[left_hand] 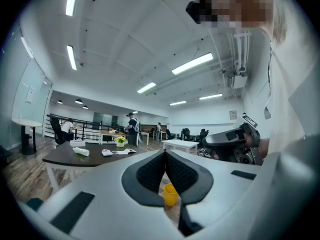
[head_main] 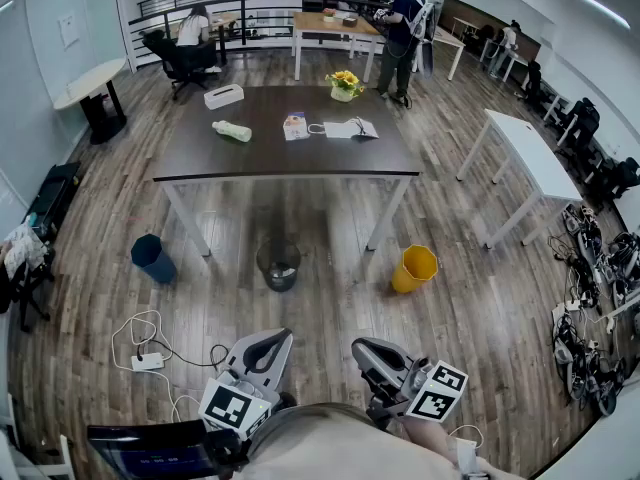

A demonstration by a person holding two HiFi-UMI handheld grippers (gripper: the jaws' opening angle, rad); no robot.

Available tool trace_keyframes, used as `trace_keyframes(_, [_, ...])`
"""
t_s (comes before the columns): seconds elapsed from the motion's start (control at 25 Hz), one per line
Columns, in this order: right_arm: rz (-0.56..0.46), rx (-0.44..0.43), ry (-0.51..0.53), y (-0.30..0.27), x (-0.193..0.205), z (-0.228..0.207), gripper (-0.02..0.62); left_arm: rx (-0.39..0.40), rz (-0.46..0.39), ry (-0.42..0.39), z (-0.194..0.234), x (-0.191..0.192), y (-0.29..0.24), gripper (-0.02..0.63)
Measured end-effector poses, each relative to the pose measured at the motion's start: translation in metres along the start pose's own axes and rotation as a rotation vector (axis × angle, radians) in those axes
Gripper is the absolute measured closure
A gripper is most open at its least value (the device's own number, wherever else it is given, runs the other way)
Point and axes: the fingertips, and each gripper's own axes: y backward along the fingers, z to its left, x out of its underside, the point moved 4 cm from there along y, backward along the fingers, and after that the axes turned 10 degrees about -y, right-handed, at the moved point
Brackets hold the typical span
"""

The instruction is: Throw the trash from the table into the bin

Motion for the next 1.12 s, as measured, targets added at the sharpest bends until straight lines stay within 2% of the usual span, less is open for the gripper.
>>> trace_keyframes(0.16, [0.019,-0.002,0.014,-0.044,0.021,0.012,0.583,-0.016,-0.027,-0.013,0.038,0.002,0.025,0.592])
trace_keyframes(0.36, [0.056,-0.002,0.034,-0.078,0.038,0.018,0.583,-0.023,-0.037,-0.009,0.062,0.006,0.037,0.592])
trace_keyframes(0.56, [0.012,-0.017,-0.037,-0.082,0.035,0.006,0.582,-0.017,-0.005,0.029,0.068,0.024,0.036,0.592])
trace_keyframes(0.72, [-0.026,0.006,-0.055,-0.073,0.017,-0.014,0.582,0.023,0.017,0.036,0.065,0.025,0.007,0.592])
trace_keyframes(0.96, [-0.075,-0.040,-0.072,-0.038,-0.035,-0.053,0.582,0.055,0.025,-0.004,0.044,0.004,-0.069,0.592])
trace_keyframes(1.12, [-0.057,-0.117,-0.091,-0.004,-0.077,-0.078,0.583,0.064,0.027,-0.053,0.024,-0.019,-0.124,0.592])
